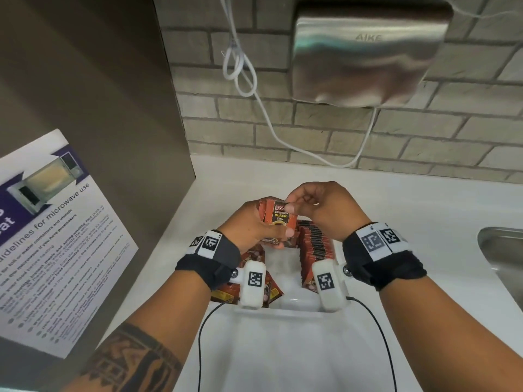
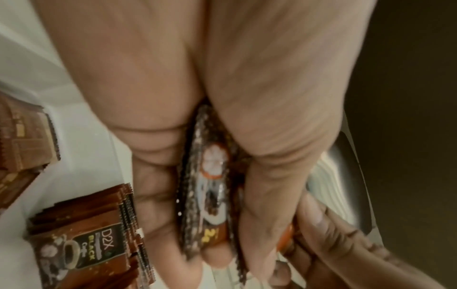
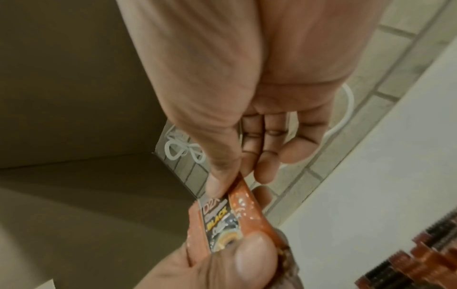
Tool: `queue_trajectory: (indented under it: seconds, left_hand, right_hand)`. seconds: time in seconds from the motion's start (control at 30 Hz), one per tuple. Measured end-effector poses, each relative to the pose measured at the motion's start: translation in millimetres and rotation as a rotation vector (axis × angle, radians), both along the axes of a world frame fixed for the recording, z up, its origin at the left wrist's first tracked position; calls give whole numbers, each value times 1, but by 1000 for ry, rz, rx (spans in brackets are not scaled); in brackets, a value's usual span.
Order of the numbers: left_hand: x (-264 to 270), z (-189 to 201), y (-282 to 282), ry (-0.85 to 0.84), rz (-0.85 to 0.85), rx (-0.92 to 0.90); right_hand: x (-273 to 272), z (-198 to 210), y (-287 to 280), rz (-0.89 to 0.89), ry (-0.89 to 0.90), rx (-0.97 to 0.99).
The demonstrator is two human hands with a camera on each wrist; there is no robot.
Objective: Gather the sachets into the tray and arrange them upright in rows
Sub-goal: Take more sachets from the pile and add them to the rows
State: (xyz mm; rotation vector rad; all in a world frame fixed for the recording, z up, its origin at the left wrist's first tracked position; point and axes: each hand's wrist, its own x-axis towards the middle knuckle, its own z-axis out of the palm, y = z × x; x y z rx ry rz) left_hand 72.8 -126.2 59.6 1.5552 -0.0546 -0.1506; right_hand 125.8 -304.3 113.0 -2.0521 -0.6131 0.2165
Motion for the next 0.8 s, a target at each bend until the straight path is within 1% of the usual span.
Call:
queue_trajectory:
  seconds: [0.13,0.3,0.37,0.47,0.57,0.67,0.77,0.8]
  left_hand:
    - [2,-4,-2,-41,77,78]
    - [5,-9,0,-102,121,267]
    - [5,-13,3,-90,135,324]
    - [1,-18,12,16,143,406]
    - [-1,-23,24,224,117,592]
    - [-1,-27,23,333,7,730]
    - [2,-32,10,411,-121,741]
    - [5,-33,5,415,-161,787]
  right_hand:
    - [3,3,-3,-2,-87,-61]
    - [6,0,-4,-4,-145,-144]
    - [8,-1,-3,-16,-159,-194]
    - [15,-3,-4,-66,-171,-248]
    - [23,-12,-5,-73,-120,-338]
    - [29,-30,-1,-50,-53,-439]
    - [33,-46,5,-49,-9,-523]
    - [35,-51,8,-53,10,-543]
